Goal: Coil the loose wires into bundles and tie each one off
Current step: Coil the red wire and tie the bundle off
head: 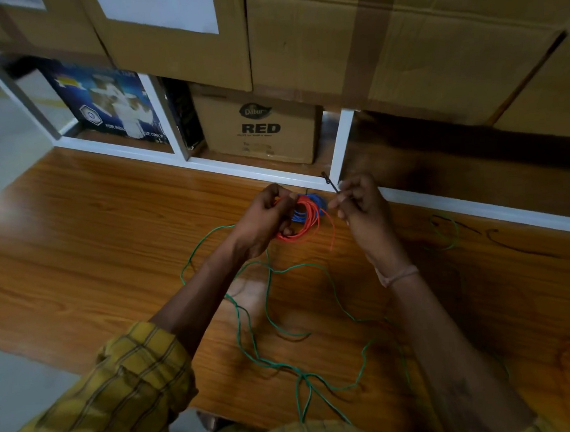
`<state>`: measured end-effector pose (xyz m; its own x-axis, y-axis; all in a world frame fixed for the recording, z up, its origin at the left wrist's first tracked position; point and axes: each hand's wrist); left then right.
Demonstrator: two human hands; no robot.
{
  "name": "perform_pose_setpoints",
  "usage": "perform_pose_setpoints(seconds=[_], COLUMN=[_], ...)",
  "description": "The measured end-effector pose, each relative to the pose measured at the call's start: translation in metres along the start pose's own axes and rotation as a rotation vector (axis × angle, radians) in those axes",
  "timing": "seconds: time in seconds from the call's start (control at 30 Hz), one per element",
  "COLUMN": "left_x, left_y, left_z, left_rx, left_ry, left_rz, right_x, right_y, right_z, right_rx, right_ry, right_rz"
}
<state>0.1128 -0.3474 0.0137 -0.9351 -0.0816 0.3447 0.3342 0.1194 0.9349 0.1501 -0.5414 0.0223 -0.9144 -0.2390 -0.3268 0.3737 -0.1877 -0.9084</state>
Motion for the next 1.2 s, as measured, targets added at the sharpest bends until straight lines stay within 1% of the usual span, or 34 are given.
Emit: perform_pose_setpoints(seconds=[0.1, 0.23, 0.33, 0.4, 0.53, 0.67, 0.87, 1.0, 1.13, 1.2], left_x=[0.004, 0.007, 0.007, 0.007, 0.009, 0.013, 0.012, 0.011, 0.008, 0.008], left_y=[0.004, 0.008, 0.008, 0.008, 0.011, 0.015, 0.012, 0.012, 0.016, 0.019], left_z=[0.007, 0.016, 0.018, 0.014, 0.005, -0.001, -0.009, -0.014, -0.019, -0.020], left_rx=[0.038, 0.070, 0.048, 0.014, -0.049, -0.093, -0.124, -0.007, 0.114, 0.188], left_ry=[0.017, 0.067, 0.074, 0.080, 0.089, 0.102, 0.086, 0.069, 0.113, 0.107], left_rz=[-0.027, -0.045, -0.034, -0.045, -0.081, -0.088, -0.115, -0.099, 0.004, 0.064], right_x=[0.003, 0.001, -0.003, -0.005, -0.009, -0.004, 0.010, 0.015, 0.015, 0.013], right_y=[-0.022, -0.045, -0.048, -0.045, -0.035, -0.028, -0.020, -0.016, -0.016, -0.016], right_z=[0.007, 0.020, 0.015, 0.007, -0.007, -0.023, -0.034, -0.034, -0.032, -0.030], right_rx=[0.019, 0.057, 0.230, 0.353, 0.541, 0.714, 0.793, 0.845, 0.870, 0.859], right_ry=[-0.067, -0.266, -0.361, -0.367, -0.317, -0.208, -0.040, 0.051, 0.098, 0.095], right_rz=[0.091, 0.209, 0.313, 0.396, 0.460, 0.484, 0.550, 0.642, 0.710, 0.732])
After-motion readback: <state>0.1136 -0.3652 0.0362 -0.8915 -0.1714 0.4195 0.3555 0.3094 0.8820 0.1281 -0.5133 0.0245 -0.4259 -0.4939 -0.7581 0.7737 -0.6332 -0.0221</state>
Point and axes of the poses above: each hand's wrist, its own x-axis away from the middle knuckle, its own z-axis out of the back of the hand, y = z × x, and after that the axes turned 11 degrees about z, right-handed
